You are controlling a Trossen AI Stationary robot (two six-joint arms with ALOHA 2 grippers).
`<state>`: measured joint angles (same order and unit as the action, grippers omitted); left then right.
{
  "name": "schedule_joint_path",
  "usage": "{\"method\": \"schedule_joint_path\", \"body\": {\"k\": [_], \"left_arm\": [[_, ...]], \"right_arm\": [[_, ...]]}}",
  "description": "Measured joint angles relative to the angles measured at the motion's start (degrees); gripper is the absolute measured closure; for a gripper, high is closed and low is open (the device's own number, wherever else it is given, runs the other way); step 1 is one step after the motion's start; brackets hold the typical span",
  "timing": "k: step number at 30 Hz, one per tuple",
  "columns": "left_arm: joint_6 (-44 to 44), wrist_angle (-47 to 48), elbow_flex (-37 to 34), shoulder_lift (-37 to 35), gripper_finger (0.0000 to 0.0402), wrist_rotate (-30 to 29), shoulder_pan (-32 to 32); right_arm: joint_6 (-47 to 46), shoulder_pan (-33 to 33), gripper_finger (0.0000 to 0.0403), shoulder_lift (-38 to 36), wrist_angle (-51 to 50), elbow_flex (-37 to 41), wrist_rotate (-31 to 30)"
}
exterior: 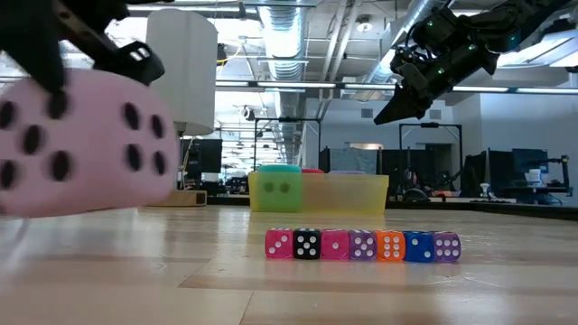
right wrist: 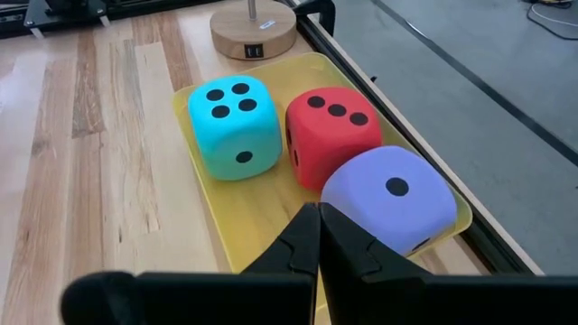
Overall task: Pick & Place Dice
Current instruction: Put the big pink dice into the yellow bin
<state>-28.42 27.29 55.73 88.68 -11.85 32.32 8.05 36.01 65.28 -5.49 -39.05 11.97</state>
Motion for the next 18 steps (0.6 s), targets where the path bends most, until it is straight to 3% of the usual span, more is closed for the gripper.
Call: {"method": "schedule_joint_path", "body": {"k": [10,18], "left_arm": [[11.0,-4.9,0.1,-0.1,0.0004,-20.3,-3.9],[20.3,-24.6,0.2,-0.2,0.0004,-23.0,-14.9]], "right_arm": [[-0.1,0.0,0.0403,0.0,0.3,0.0,0.0],[-0.1,0.0,0.0403,0.0,1.6,0.0,0.0]]}}
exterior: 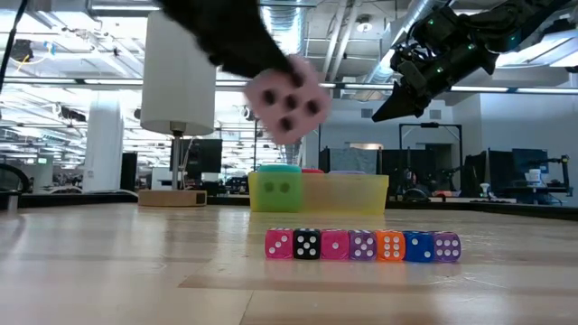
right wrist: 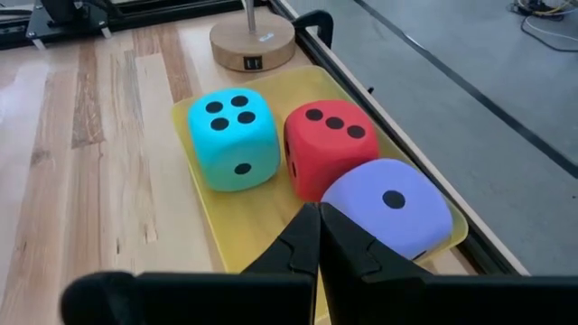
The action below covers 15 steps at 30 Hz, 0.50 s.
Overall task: Pick & Place Dice
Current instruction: Put the big pink dice into the yellow bin
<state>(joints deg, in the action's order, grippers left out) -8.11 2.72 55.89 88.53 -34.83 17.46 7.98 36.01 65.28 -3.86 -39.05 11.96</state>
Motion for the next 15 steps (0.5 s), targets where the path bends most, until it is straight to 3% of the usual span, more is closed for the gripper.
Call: {"method": "schedule_joint_path", "body": {"k": [7,15], "left_arm": [[8.0,-18.5,0.1,-0.1,0.0004,1.4,-11.9],[9.3,-21.2,0.1,-0.1,0.0004,16.8,-23.2]], "right_arm": [[0.0,0.0,0.0403,0.0,0.0,0.0,0.0],[2.7,0.2,0.0403,0.0,0.0,0.0,0.0]]}}
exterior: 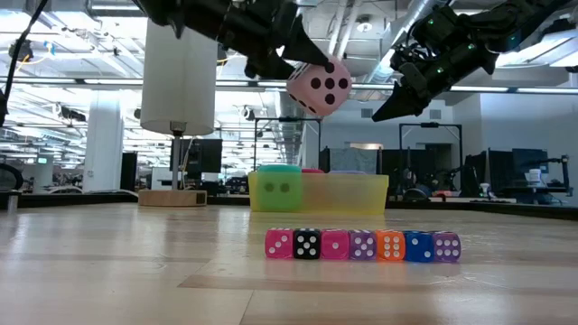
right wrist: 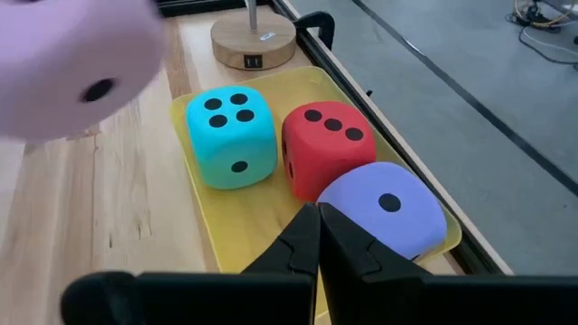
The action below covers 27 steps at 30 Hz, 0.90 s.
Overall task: Pick & Place Dice
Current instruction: Put the big pink dice into the yellow bin
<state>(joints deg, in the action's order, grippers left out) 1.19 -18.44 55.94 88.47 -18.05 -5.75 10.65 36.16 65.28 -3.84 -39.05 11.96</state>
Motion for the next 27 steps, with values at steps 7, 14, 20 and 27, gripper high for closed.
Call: {"method": "schedule_joint_path", "body": {"k": [7,14,20,27], "left_arm": [[-0.1,-0.1,0.0,0.0,0.0004,1.8,-5.6],[-0.1,-0.1,0.0,0.0,0.0004,1.9,-7.1],[0.0,-0.1,0.0,0.0,0.0004,1.9,-7.1],[0.0,-0.1,0.0,0.0,0.0004,1.9,-7.1]], "right_arm": [[0.5,0.0,0.0403,0.0,1.6,0.0,0.0],[0.4,0.0,0.0403,0.0,3.2,0.0,0.0],[0.5,0.0,0.0403,0.0,2.6,0.0,0.0],[0.3,0.0,0.0403,0.0,3.2,0.0,0.0]]}}
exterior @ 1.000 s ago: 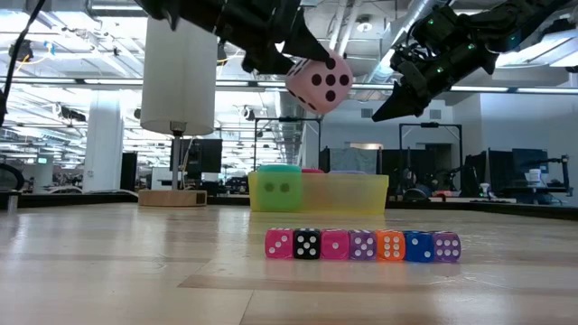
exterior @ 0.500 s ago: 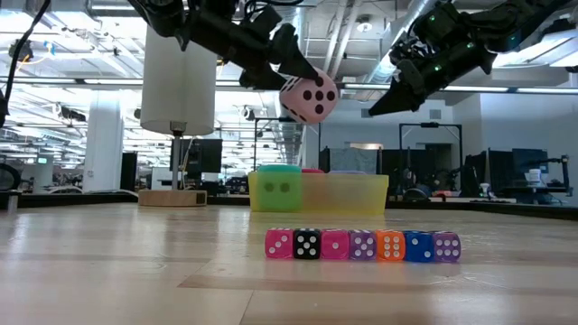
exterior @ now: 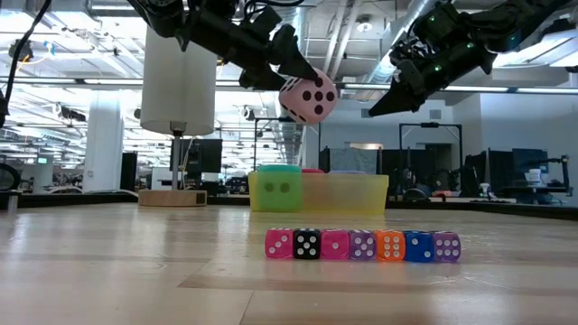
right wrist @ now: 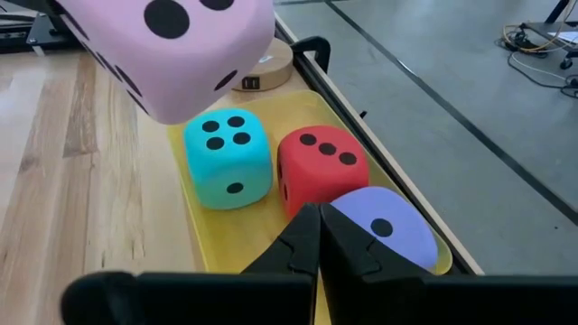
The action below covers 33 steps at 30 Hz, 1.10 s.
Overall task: Pick & Place Dice
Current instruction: Put the big pink dice into the yellow bin
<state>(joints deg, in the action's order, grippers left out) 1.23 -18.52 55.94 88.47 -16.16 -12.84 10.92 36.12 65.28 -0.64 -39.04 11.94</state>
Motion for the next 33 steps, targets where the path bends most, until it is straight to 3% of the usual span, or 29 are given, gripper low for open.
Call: {"method": "schedule_joint_path", "body": {"k": [15,20,26,33], "left_arm": [[1.4,-4.7,0.0,0.0,0.0004,0.0,-1.3],[-3.9,-3.5,0.0,0.0,0.0004,0.3,-4.5],[-4.9,-2.7,0.0,2.0,0.0004,10.3,-5.9],[-4.6,-3.0,0.0,4.8,0.0004,13.4,-6.0]], "right_arm": [[0.2,-0.1,0.0403,0.0,0.0,0.0,0.0],[1.7,0.0,0.0403,0.0,2.6,0.0,0.0],[4.1,0.0,0.0403,0.0,4.5,0.0,0.0],[4.1,0.0,0.0403,0.0,4.5,0.0,0.0]]}}
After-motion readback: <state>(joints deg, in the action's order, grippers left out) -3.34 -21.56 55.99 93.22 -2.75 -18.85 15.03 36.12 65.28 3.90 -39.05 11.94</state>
